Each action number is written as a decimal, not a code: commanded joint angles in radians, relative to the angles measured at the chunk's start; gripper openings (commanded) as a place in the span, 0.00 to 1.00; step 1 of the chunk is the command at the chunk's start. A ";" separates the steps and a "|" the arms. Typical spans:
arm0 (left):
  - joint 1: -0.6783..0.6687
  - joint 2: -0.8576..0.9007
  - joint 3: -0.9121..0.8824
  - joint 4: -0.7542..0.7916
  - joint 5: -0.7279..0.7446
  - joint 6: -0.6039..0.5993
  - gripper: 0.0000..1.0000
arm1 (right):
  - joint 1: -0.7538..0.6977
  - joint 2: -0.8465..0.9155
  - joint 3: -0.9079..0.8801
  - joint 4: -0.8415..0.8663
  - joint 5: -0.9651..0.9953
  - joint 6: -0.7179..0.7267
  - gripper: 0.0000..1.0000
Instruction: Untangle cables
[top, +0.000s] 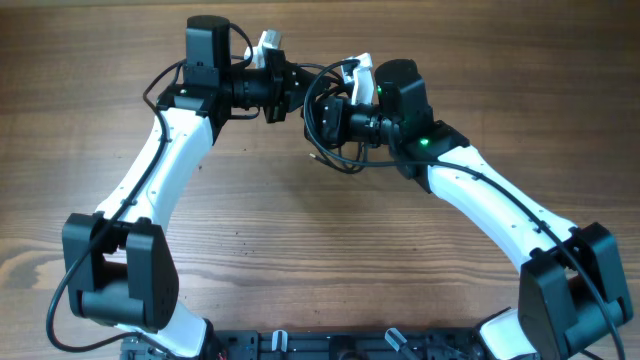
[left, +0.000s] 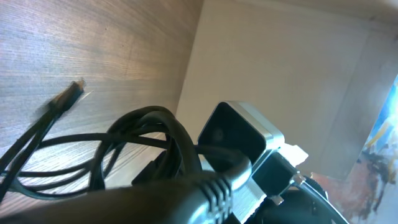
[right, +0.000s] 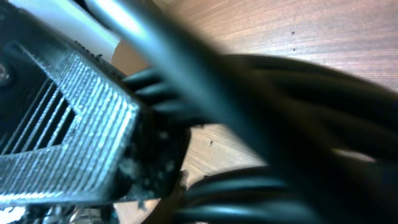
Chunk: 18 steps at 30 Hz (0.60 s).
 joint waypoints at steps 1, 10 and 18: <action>0.022 -0.011 0.008 -0.040 -0.020 0.159 0.04 | -0.045 -0.013 0.010 0.002 -0.036 -0.001 0.04; 0.032 -0.011 0.008 -0.379 -0.589 0.328 0.04 | -0.161 -0.170 0.010 0.067 -0.309 0.110 0.04; 0.032 -0.011 0.008 -0.494 -0.794 0.405 0.04 | -0.306 -0.201 0.010 0.488 -0.565 0.511 0.04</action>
